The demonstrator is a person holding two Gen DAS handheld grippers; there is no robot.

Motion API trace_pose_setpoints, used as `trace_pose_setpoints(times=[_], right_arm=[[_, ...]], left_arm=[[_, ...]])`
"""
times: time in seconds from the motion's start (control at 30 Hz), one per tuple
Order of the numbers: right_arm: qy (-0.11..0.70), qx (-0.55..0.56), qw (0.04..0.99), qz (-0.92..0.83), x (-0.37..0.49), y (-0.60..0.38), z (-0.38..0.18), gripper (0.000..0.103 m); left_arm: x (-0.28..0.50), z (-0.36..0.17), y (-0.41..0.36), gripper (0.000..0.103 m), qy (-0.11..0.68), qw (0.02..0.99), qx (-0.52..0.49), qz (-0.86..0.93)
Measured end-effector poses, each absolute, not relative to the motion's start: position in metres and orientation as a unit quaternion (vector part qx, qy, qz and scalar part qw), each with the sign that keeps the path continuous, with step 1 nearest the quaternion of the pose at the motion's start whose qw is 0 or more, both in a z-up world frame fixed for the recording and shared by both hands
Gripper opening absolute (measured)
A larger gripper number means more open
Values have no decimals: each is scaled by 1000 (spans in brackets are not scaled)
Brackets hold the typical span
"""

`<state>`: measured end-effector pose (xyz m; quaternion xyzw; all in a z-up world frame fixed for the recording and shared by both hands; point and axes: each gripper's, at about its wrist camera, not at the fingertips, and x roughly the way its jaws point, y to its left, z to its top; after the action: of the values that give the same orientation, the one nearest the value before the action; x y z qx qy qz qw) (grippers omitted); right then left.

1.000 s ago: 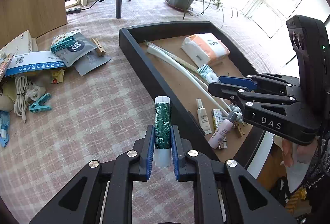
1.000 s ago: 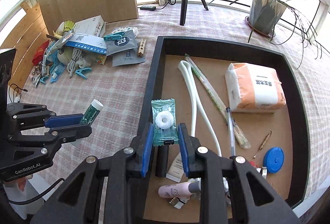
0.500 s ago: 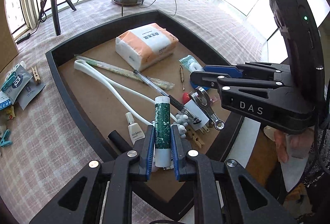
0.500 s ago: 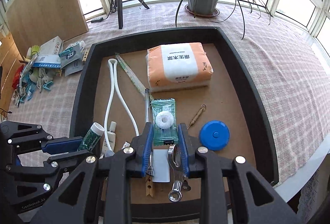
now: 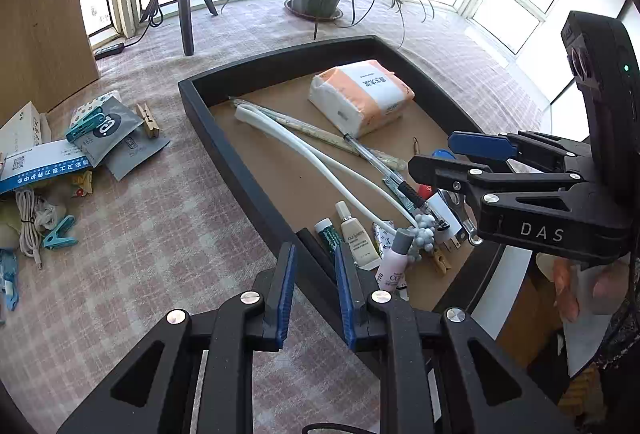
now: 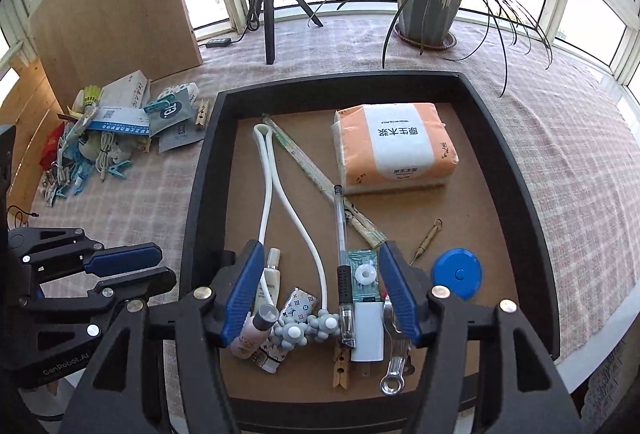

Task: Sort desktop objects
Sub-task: 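Carry the glitter stick and mint packet into the tray and open both grippers, then return both grippers to the pile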

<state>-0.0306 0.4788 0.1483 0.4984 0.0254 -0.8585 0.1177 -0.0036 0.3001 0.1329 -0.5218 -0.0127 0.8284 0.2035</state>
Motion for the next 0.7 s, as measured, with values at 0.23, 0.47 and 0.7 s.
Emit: trace_pose_setpoints(times=[0.23,0.47,0.7], right_arm=[[41,502,155,-850,-35,432,148,59],[57,499,208,-839,-45,373,149,59],[81,501,269,-818,-60,308,144,59]], left_arm=[[0,124,229,19,-46,143,-530,834],[8,118,150,19,-76,76,-533,839],[14,104,58,19,-114,-3,-535,837]])
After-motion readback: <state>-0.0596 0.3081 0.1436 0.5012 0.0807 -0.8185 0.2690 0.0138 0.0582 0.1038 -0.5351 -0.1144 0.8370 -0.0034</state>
